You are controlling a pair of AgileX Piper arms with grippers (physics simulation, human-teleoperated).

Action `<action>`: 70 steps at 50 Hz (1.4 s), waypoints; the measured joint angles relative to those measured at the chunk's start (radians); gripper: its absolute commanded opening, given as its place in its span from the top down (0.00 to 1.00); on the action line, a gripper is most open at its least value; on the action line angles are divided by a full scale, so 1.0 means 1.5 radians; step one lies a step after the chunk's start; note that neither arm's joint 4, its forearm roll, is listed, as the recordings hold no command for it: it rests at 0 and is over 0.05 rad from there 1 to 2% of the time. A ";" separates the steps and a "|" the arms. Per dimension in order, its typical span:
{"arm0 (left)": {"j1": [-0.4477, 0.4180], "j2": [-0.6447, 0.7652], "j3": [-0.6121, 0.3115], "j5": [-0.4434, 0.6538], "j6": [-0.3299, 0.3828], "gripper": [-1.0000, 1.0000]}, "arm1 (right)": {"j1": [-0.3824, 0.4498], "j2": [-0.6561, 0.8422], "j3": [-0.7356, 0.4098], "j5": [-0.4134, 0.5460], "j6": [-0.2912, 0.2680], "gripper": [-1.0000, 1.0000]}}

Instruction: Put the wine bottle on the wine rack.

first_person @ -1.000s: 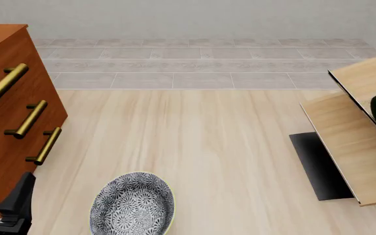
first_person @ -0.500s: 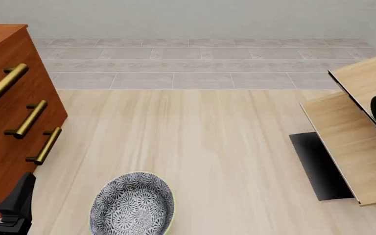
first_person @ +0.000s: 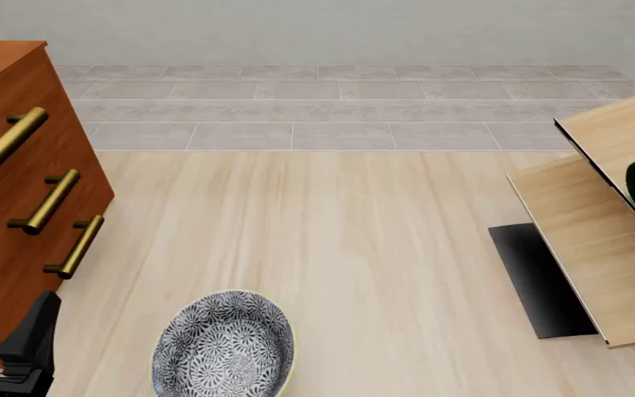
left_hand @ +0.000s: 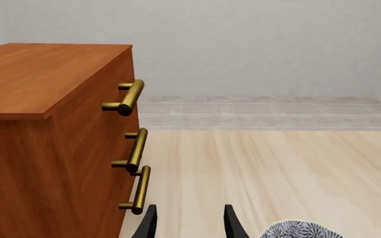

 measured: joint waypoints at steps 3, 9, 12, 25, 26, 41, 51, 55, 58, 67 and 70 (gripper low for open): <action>-0.001 0.000 0.000 0.000 0.001 0.00 | 0.000 -0.008 0.000 0.004 -0.003 0.00; -0.001 0.000 0.000 0.000 0.002 0.00 | 0.003 -0.026 0.003 0.010 -0.011 0.00; -0.001 0.000 0.000 -0.001 0.001 0.00 | 0.004 -0.036 0.006 0.012 -0.015 0.00; 0.002 0.000 0.000 -0.006 0.003 0.00 | 0.016 -0.084 0.020 0.024 -0.042 0.00; 0.002 0.000 0.000 -0.007 0.003 0.00 | 0.017 -0.087 0.020 0.025 -0.044 0.00; -0.001 0.000 -0.001 -0.021 0.017 0.00 | 0.033 -0.134 0.025 0.045 -0.076 0.00; -0.003 0.000 -0.016 -0.013 0.027 0.00 | 0.048 -0.160 0.031 0.055 -0.086 0.00; -0.002 0.000 -0.027 -0.003 0.030 0.00 | 0.055 -0.169 0.030 0.060 -0.091 0.00; -0.002 0.000 -0.034 0.004 0.033 0.00 | 0.061 -0.176 0.029 0.064 -0.094 0.00; -0.003 0.000 -0.053 0.021 0.039 0.00 | 0.079 -0.202 0.036 0.074 -0.103 0.00; -0.004 0.000 -0.059 0.027 0.040 0.00 | 0.086 -0.213 0.037 0.080 -0.107 0.00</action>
